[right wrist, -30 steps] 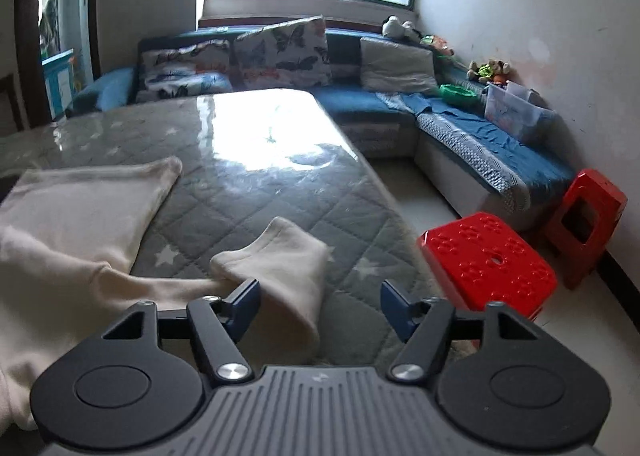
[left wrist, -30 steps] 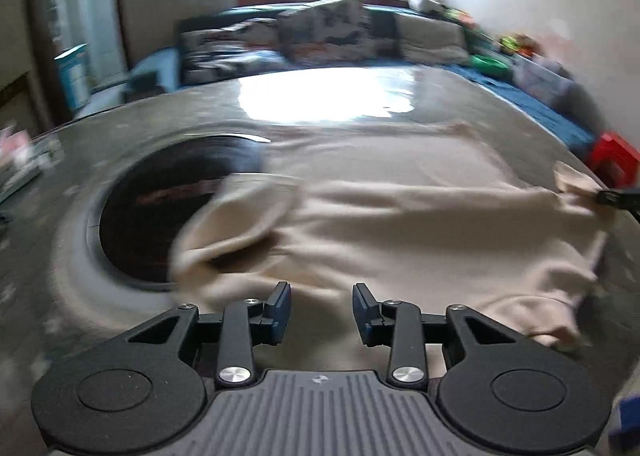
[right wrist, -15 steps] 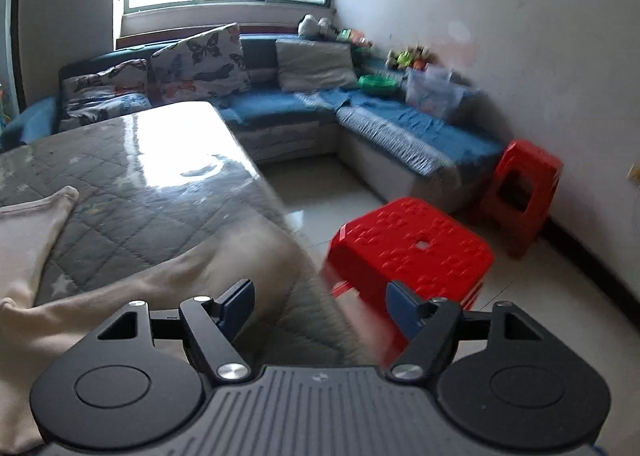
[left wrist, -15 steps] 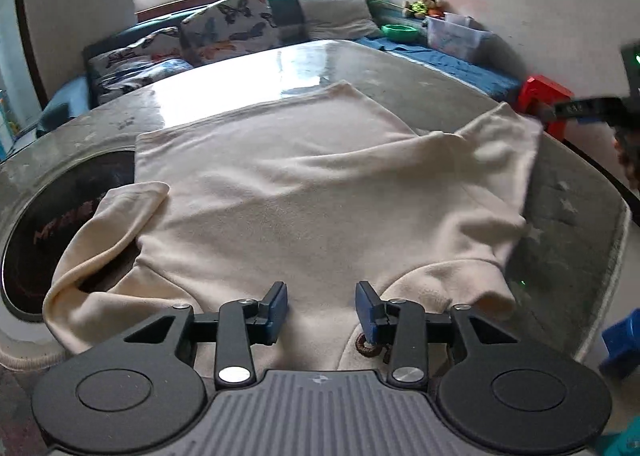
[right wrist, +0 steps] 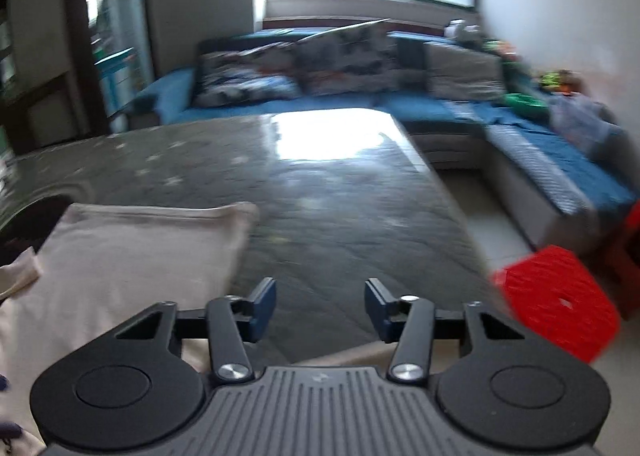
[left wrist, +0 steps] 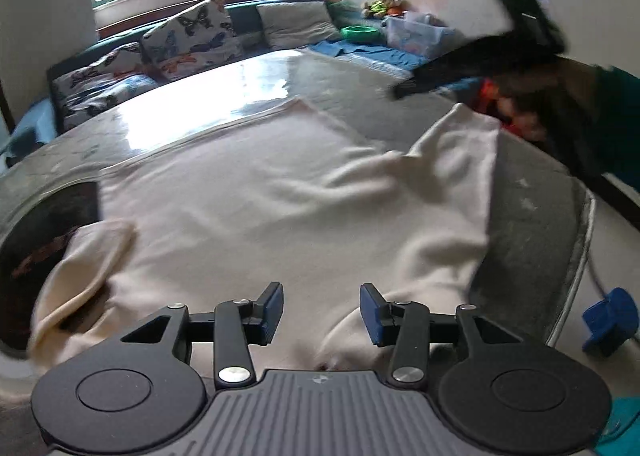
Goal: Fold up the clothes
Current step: 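Lift and spread the sweatshirt flat with both grippers, then open them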
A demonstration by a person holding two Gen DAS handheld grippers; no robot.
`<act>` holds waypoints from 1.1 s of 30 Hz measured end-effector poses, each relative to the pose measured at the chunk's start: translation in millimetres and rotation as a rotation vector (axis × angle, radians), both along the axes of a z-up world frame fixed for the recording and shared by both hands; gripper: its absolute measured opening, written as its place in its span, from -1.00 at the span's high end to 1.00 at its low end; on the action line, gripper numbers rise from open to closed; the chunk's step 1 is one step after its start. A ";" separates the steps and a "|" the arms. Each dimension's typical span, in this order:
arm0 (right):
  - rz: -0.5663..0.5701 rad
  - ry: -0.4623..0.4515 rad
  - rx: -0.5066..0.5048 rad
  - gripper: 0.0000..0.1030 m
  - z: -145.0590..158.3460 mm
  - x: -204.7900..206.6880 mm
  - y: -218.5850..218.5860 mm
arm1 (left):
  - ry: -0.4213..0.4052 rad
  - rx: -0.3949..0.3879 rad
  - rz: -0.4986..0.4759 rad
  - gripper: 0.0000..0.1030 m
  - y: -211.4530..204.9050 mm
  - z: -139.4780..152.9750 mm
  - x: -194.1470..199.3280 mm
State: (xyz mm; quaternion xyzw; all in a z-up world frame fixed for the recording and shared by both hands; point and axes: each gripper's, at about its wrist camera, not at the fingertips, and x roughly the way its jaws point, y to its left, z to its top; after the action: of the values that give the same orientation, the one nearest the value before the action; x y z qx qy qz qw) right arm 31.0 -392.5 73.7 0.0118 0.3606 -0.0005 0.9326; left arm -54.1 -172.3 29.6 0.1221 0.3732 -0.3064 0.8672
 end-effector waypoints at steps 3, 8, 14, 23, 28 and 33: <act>0.055 0.023 0.017 0.29 -3.8 25.1 16.7 | 0.036 -0.033 -0.046 0.12 -10.4 -7.8 1.2; 0.113 0.077 0.039 0.35 -15.7 67.2 35.1 | 0.063 -0.072 -0.093 0.11 -9.7 -10.9 -1.9; 0.132 0.123 0.022 0.84 -36.7 103.3 46.0 | 0.111 -0.133 -0.115 0.11 -2.0 -11.5 0.0; 0.125 0.121 -0.010 0.87 -38.6 137.7 52.8 | 0.118 -0.169 -0.137 0.05 3.5 -12.2 -1.3; 0.153 0.097 -0.038 0.60 -22.4 115.3 53.5 | 0.096 -0.172 -0.071 0.04 16.0 -6.3 4.7; 0.245 0.066 -0.075 0.25 -3.4 66.9 63.5 | -0.023 -0.100 0.132 0.04 42.9 5.7 24.4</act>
State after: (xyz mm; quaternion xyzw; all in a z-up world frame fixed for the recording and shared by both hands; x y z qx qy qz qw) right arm 97.9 -329.0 70.4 -0.0673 0.3898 0.0995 0.9130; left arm -29.7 -129.4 35.4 0.0571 0.3547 -0.2654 0.8947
